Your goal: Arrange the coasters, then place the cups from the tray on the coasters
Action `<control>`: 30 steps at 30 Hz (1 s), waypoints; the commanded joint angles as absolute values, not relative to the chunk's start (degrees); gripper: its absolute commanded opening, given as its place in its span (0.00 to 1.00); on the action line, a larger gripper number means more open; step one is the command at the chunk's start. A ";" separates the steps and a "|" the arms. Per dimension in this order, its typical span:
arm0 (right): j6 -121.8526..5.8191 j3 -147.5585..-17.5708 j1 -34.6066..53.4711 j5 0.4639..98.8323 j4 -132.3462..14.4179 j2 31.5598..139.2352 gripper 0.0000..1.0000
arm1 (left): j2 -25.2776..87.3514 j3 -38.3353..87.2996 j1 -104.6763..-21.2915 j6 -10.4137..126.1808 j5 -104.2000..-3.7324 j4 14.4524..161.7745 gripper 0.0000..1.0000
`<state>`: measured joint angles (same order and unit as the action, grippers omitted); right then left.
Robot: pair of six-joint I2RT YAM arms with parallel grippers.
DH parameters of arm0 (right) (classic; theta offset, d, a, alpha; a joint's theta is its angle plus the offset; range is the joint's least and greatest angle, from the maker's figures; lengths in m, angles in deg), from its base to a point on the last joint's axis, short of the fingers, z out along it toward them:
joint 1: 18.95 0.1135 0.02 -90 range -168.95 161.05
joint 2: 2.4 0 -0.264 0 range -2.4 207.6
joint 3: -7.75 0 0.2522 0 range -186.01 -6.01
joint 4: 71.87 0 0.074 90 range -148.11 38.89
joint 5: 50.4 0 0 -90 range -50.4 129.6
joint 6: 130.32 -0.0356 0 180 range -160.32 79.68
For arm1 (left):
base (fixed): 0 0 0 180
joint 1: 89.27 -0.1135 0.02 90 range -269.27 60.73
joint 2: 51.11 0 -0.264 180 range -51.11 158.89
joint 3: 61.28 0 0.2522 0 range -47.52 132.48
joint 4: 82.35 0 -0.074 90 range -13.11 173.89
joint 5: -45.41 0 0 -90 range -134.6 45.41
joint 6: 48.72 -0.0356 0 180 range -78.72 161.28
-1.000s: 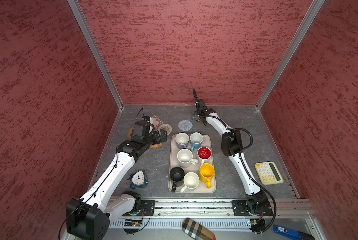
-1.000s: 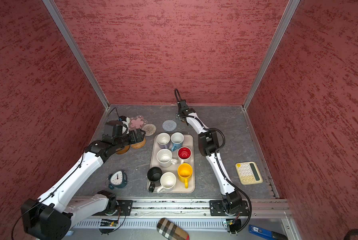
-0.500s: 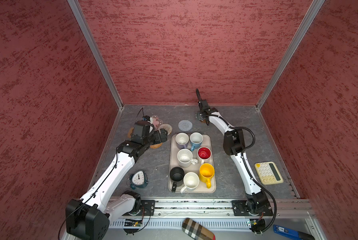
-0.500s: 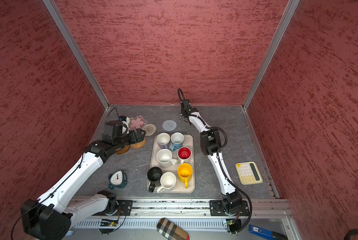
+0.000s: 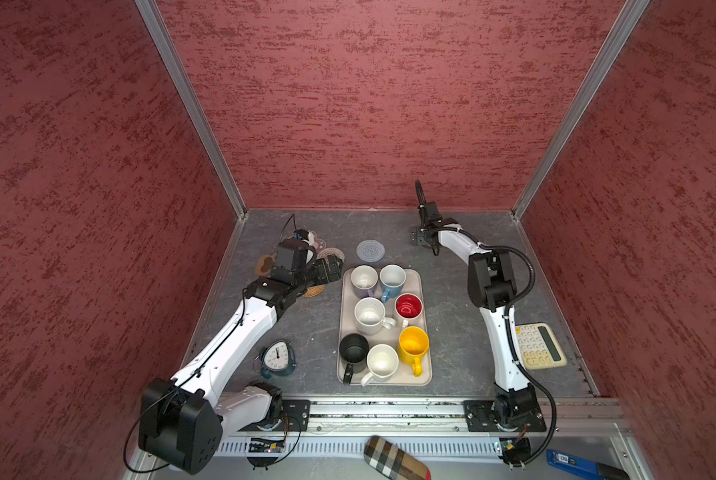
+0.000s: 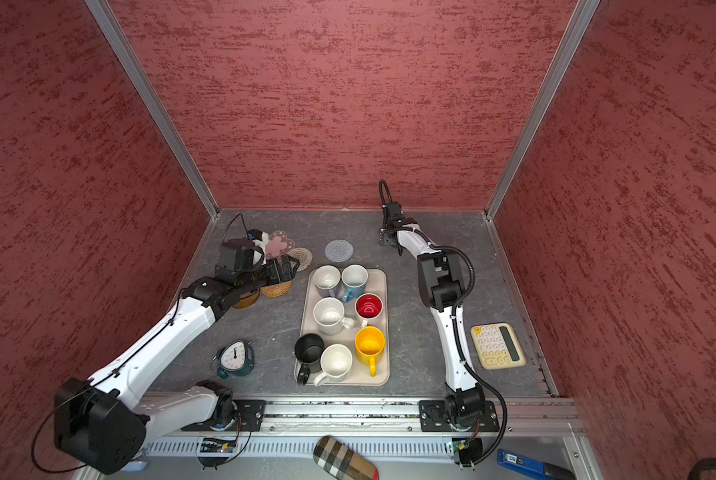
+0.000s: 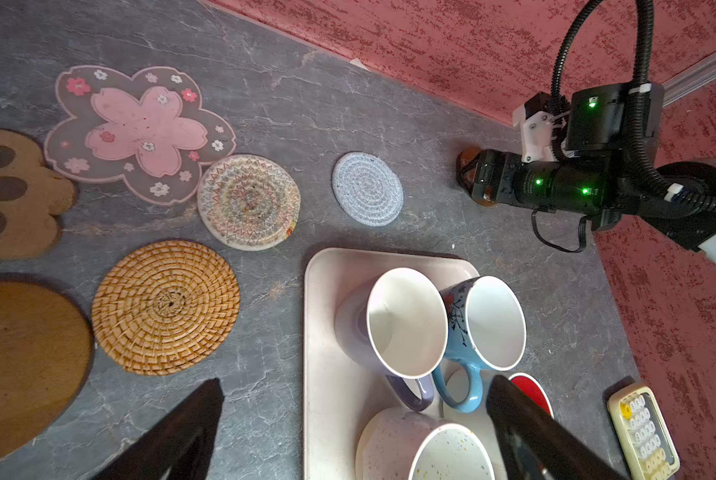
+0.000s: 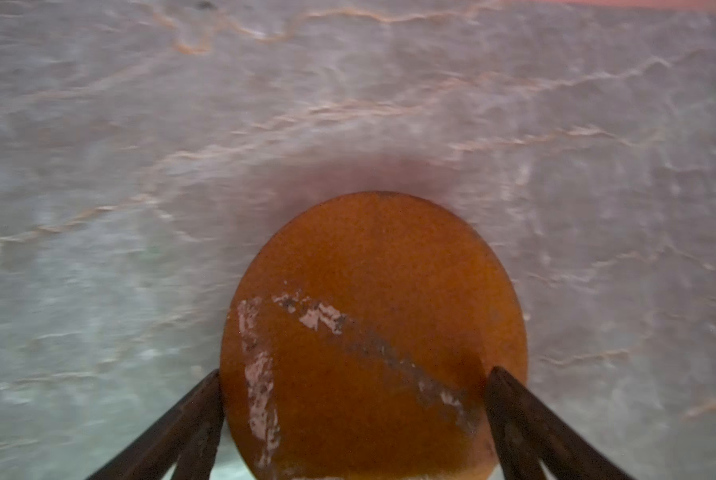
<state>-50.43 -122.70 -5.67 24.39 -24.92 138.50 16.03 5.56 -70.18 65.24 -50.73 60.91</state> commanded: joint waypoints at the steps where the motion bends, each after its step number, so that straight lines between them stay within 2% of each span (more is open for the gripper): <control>1: -50.70 -120.39 -7.18 25.46 -20.99 138.21 0.95 | 17.07 4.95 -69.45 65.89 -51.67 64.39 1.00; 14: -49.07 -124.69 -7.98 28.56 -18.58 137.11 0.99 | 21.49 6.08 -69.75 65.40 -54.10 68.24 1.00; 23: -50.47 -139.58 -7.99 25.65 -10.87 147.42 0.99 | 24.04 4.82 -69.74 66.47 -53.53 72.20 1.00; 30: -49.68 -136.88 -7.97 23.92 -10.88 146.50 0.99 | 24.57 4.12 -69.86 66.57 -53.40 73.14 1.00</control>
